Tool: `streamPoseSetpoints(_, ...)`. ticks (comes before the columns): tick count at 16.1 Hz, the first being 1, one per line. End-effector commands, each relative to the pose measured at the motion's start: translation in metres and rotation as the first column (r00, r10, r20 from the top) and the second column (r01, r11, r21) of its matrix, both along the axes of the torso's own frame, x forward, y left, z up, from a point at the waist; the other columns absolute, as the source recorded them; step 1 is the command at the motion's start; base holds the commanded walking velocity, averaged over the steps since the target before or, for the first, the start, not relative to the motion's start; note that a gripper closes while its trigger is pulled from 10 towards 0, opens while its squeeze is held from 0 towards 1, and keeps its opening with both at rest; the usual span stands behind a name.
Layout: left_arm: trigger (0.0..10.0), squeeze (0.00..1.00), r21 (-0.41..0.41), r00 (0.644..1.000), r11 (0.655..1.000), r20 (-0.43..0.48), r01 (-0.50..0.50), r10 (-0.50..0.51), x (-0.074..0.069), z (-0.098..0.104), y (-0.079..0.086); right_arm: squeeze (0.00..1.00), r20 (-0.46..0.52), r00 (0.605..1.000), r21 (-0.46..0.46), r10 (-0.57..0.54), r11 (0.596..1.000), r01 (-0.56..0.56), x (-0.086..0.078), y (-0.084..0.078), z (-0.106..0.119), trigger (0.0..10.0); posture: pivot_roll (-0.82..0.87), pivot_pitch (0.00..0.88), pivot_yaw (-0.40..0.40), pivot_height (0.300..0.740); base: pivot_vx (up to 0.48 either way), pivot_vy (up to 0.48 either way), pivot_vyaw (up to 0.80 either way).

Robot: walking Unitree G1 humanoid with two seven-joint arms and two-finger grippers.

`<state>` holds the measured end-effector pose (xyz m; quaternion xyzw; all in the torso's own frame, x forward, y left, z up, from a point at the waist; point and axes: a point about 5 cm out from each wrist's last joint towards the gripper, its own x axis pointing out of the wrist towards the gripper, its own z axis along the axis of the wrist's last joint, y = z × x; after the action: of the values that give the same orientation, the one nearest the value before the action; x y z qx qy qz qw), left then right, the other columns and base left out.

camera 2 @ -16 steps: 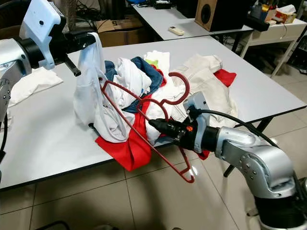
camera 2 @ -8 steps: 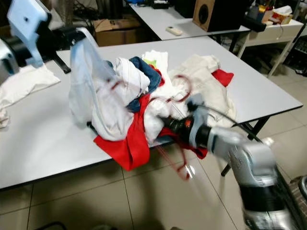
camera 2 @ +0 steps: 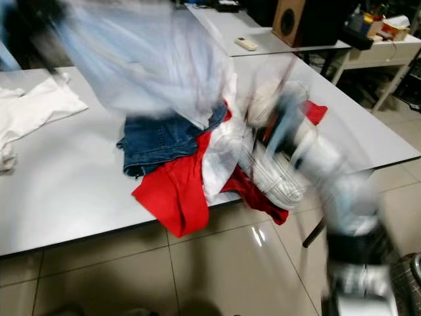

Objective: Hang hanger

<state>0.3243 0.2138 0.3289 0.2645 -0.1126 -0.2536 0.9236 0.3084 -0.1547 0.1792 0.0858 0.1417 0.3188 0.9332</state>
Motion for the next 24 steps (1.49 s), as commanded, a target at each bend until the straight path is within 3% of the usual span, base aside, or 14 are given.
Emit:
streamPoseSetpoints(1,0.0,0.0,0.007,0.999,0.999,0.015,0.044,-0.044,-0.003,0.007,-0.007,0.0,0.013,1.0,-0.033,-0.003,0.999,0.004,0.0,-0.001,0.005,10.0,-0.13,0.0,-0.018,0.719,0.0,0.0,0.0)
streamPoseSetpoints(5,0.0,0.0,-0.013,0.995,0.995,0.009,0.103,-0.102,-0.004,0.002,-0.02,0.0,-0.019,0.995,0.034,-0.1,0.994,0.1,0.001,-0.007,0.004,10.0,-0.14,0.0,-0.003,0.719,0.0,0.0,0.0)
streamPoseSetpoints(7,0.0,0.0,-0.032,0.996,0.996,0.047,0.079,-0.077,-0.003,0.005,-0.022,0.0,-0.007,0.998,0.033,-0.062,0.998,0.062,-0.002,-0.003,0.004,10.0,-0.14,0.0,0.001,0.719,0.0,0.0,0.0)
streamPoseSetpoints(8,0.0,0.0,-0.065,0.99,0.997,0.137,0.049,-0.04,0.001,0.02,-0.022,0.0,0.166,0.985,0.105,-0.045,0.994,0.028,0.001,-0.002,0.033,10.0,-0.14,0.0,0.003,0.719,0.0,0.0,0.0)
streamPoseSetpoints(9,0.0,0.0,-0.102,0.985,0.993,0.172,0.052,-0.034,0.001,0.03,-0.021,0.0,0.244,0.95,0.373,-0.195,0.923,0.094,0.009,-0.013,0.068,10.0,-0.14,0.0,0.004,0.719,0.0,0.0,0.0)
streamPoseSetpoints(10,0.0,0.0,-0.074,0.989,0.996,0.139,0.055,-0.045,0.001,0.027,-0.021,0.0,0.141,0.965,0.424,-0.223,0.894,0.145,0.01,-0.017,0.061,10.0,-0.14,0.0,0.008,0.719,0.0,0.0,0.0)
streamPoseSetpoints(11,0.0,0.0,-0.039,0.993,0.998,0.11,0.055,-0.051,0.001,0.02,-0.021,0.0,0.08,0.987,0.215,-0.143,0.969,0.123,0.005,-0.01,0.034,10.0,-0.14,0.0,0.008,0.719,0.0,0.0,0.0)
streamPoseSetpoints(12,0.0,0.0,-0.025,0.995,0.998,0.091,0.05,-0.048,0.002,0.015,-0.022,0.0,-0.001,0.995,0.097,-0.097,0.991,0.097,-0.003,-0.004,0.008,10.0,-0.14,0.0,0.009,0.719,0.0,0.0,0.0)
streamPoseSetpoints(14,0.0,0.0,-0.014,0.995,1.0,0.1,0.024,-0.023,0.003,0.014,-0.02,0.0,0.0,0.997,0.192,-0.072,0.979,0.071,-0.008,0.003,0.01,10.0,-0.14,0.0,0.005,0.719,0.0,0.0,0.0)
streamPoseSetpoints(18,0.0,0.0,0.01,0.992,1.0,0.126,0.009,-0.01,0.005,0.016,-0.02,0.0,0.025,0.999,0.196,-0.047,0.98,0.041,-0.006,0.004,0.019,10.0,-0.14,0.0,0.009,0.719,0.0,0.0,0.0)
streamPoseSetpoints(20,0.0,0.0,0.007,0.991,0.999,0.124,0.054,-0.054,0.005,0.015,-0.027,0.0,0.031,0.999,0.31,-0.044,0.95,0.032,-0.004,0.005,0.029,10.0,-0.14,0.0,0.009,0.719,0.0,0.0,0.0)
streamPoseSetpoints(22,0.0,0.0,0.045,0.981,0.981,0.028,0.189,-0.19,-0.001,0.0,-0.045,0.0,-0.087,0.987,0.538,-0.137,0.827,0.162,0.007,0.001,0.021,10.0,-0.14,0.0,0.011,0.719,0.0,0.0,0.0)
streamPoseSetpoints(23,0.0,0.0,0.057,0.977,0.976,0.007,0.211,-0.211,-0.003,-0.004,-0.047,0.0,-0.111,0.983,0.575,-0.147,0.797,0.184,0.009,0.0,0.018,10.0,-0.14,0.0,0.011,0.719,0.0,0.0,0.0)
streamPoseSetpoints(24,0.0,0.0,0.082,0.959,0.957,-0.074,0.279,-0.273,-0.008,-0.02,-0.055,0.0,-0.175,0.975,0.652,-0.139,0.725,0.221,0.013,0.003,0.009,10.0,-0.13,0.0,0.015,0.719,0.0,0.0,0.0)
